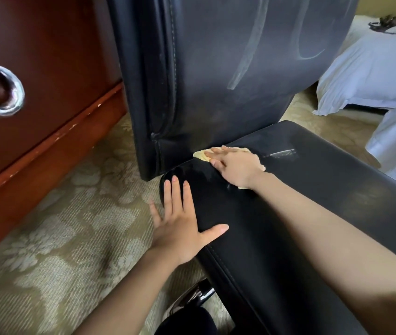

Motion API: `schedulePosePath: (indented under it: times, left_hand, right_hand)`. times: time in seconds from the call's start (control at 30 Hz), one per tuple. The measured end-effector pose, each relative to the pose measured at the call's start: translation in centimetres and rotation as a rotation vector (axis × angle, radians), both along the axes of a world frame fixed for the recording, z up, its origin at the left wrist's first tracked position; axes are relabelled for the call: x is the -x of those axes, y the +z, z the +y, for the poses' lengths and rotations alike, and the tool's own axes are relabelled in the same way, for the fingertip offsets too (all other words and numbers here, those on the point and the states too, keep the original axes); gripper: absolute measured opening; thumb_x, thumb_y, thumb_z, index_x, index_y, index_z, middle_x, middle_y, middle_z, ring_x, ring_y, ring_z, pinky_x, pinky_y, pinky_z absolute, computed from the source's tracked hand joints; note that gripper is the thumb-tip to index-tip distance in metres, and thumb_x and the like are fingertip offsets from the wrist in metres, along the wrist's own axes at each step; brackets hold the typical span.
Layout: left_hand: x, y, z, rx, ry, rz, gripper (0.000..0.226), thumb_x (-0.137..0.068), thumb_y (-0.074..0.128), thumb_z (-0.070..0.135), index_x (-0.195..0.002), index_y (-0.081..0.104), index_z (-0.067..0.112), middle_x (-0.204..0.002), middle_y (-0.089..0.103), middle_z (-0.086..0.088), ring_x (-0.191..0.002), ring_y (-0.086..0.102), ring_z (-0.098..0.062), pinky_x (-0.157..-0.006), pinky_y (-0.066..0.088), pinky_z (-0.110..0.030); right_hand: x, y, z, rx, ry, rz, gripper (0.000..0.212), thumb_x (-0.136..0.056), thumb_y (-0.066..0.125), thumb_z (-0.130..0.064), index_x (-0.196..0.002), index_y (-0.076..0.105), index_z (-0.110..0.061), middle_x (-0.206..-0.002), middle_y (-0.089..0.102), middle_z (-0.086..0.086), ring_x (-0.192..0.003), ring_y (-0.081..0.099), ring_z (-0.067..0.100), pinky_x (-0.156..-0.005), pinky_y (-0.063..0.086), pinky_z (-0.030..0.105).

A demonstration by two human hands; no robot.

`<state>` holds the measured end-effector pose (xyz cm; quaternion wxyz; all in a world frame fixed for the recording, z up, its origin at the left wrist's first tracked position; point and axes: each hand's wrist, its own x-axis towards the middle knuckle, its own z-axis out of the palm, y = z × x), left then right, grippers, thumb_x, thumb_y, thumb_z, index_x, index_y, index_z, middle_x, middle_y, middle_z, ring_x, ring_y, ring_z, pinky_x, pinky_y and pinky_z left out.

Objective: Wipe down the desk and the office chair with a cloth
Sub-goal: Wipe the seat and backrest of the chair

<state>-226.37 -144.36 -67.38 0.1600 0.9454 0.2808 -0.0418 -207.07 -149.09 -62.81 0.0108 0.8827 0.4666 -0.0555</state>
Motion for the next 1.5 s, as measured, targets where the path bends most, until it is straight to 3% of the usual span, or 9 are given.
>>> schedulePosePath:
  times: [0.17, 0.37, 0.5, 0.67, 0.8, 0.97, 1.2, 1.3, 1.5]
  left_hand:
    - [0.2, -0.1, 0.1, 0.025, -0.001, 0.016, 0.128, -0.045, -0.005, 0.093, -0.143, -0.030, 0.014, -0.146, -0.043, -0.004, -0.130, -0.045, -0.019, -0.112, -0.009, -0.057]
    - [0.3, 0.4, 0.1, 0.039, -0.004, 0.035, 0.127, -0.047, -0.003, 0.092, -0.143, -0.031, 0.013, -0.147, -0.042, -0.006, -0.132, -0.043, -0.021, -0.112, -0.009, -0.057]
    - [0.5, 0.6, -0.1, 0.027, -0.008, 0.040, 0.124, -0.049, -0.002, 0.092, -0.140, -0.034, 0.013, -0.143, -0.046, -0.005, -0.132, -0.043, -0.022, -0.112, -0.009, -0.056]
    - [0.5, 0.7, -0.3, 0.002, -0.012, 0.049, 0.119, -0.050, -0.004, 0.091, -0.133, -0.039, 0.013, -0.137, -0.049, -0.006, -0.131, -0.043, -0.023, -0.113, -0.008, -0.055]
    - [0.4, 0.8, -0.5, -0.005, -0.008, 0.036, 0.122, -0.050, -0.003, 0.090, -0.138, -0.035, 0.012, -0.146, -0.043, -0.007, -0.131, -0.042, -0.022, -0.113, -0.008, -0.054]
    - [0.4, 0.6, -0.7, 0.003, -0.002, 0.021, 0.126, -0.048, -0.004, 0.091, -0.144, -0.029, 0.012, -0.149, -0.039, -0.007, -0.128, -0.045, -0.020, -0.113, -0.007, -0.055]
    - [0.3, 0.0, -0.7, 0.001, 0.011, -0.018, 0.127, -0.046, -0.007, 0.093, -0.143, -0.030, 0.014, -0.147, -0.042, -0.004, -0.129, -0.045, -0.018, -0.114, -0.005, -0.055]
    - [0.2, -0.4, -0.4, 0.014, 0.014, -0.038, 0.127, -0.046, -0.006, 0.093, -0.144, -0.029, 0.015, -0.142, -0.047, -0.001, -0.131, -0.044, -0.018, -0.114, -0.003, -0.055]
    - [0.3, -0.5, -0.2, 0.046, 0.002, -0.035, 0.126, -0.047, -0.005, 0.093, -0.143, -0.030, 0.015, -0.142, -0.048, -0.001, -0.131, -0.045, -0.018, -0.113, -0.006, -0.056]
  right_hand:
    - [2.4, -0.3, -1.4, -0.013, 0.147, 0.086, 0.042, -0.102, 0.019, -0.043, -0.144, 0.023, -0.047, -0.152, 0.015, -0.027, -0.143, 0.008, 0.002, -0.107, 0.031, 0.041]
    - [4.7, -0.2, -7.4, -0.113, 0.286, 0.148, 0.040, -0.101, 0.029, -0.041, -0.141, 0.030, -0.048, -0.148, 0.023, -0.029, -0.140, 0.014, -0.004, -0.108, 0.035, 0.040]
    - [5.8, -0.2, -11.6, -0.205, 0.352, 0.058, 0.038, -0.100, 0.041, -0.034, -0.138, 0.043, -0.035, -0.143, 0.041, -0.017, -0.136, 0.031, 0.000, -0.111, 0.034, 0.031]
    - [5.8, -0.1, -13.6, -0.244, 0.466, -0.139, 0.038, -0.095, 0.045, -0.034, -0.130, 0.056, -0.024, -0.134, 0.054, -0.005, -0.126, 0.049, 0.010, -0.106, 0.035, 0.033]
    - [4.6, -0.2, -12.0, -0.198, 0.449, -0.184, 0.036, -0.095, 0.053, -0.028, -0.131, 0.056, -0.022, -0.135, 0.053, -0.004, -0.128, 0.047, 0.013, -0.109, 0.035, 0.036]
    - [1.2, -0.4, -7.9, -0.034, 0.192, -0.181, 0.044, -0.103, 0.025, -0.033, -0.146, 0.030, -0.027, -0.151, 0.033, -0.009, -0.141, 0.023, 0.008, -0.115, 0.010, 0.023]
    - [-2.1, 0.5, -2.5, -0.037, -0.049, 0.012, 0.042, -0.103, 0.025, -0.032, -0.142, 0.039, -0.024, -0.149, 0.038, -0.001, -0.142, 0.023, 0.012, -0.112, 0.019, 0.028]
    - [-2.4, 0.9, -0.7, 0.009, -0.007, 0.095, 0.040, -0.103, 0.027, -0.031, -0.138, 0.046, -0.026, -0.150, 0.035, -0.006, -0.142, 0.019, 0.010, -0.111, 0.020, 0.027]
    - [1.4, 1.4, 2.8, 0.030, 0.277, 0.187, 0.040, -0.102, 0.029, -0.038, -0.141, 0.040, -0.035, -0.148, 0.035, -0.015, -0.140, 0.023, 0.007, -0.114, 0.018, 0.031]
